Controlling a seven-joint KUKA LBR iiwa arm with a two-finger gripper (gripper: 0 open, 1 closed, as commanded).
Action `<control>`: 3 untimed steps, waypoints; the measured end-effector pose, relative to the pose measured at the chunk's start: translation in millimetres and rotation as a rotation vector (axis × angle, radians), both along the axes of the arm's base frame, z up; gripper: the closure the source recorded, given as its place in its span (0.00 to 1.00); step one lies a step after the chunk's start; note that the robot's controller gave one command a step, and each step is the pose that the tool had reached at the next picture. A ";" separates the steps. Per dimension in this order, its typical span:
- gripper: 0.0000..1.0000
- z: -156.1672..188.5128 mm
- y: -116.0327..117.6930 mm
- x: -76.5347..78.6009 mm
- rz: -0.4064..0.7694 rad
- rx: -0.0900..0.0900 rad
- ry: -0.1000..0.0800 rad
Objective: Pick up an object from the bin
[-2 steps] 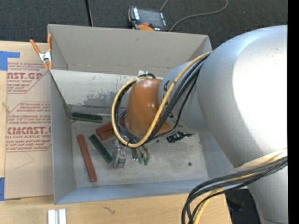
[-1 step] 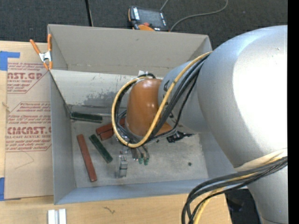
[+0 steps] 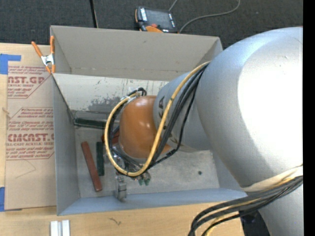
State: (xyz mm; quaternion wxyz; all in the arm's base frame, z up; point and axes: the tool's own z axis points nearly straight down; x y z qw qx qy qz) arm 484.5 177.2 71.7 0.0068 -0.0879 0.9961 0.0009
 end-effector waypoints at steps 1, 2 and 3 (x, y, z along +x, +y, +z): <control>0.00 57.0 -63.1 83.6 0.018 -0.002 0.003; 0.00 47.4 -36.9 110.3 0.124 -0.002 0.010; 0.00 -3.1 -20.3 82.5 0.203 -0.002 0.010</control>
Offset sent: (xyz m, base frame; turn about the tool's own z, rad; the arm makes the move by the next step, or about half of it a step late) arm 0.0788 -0.0601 0.0537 -0.0236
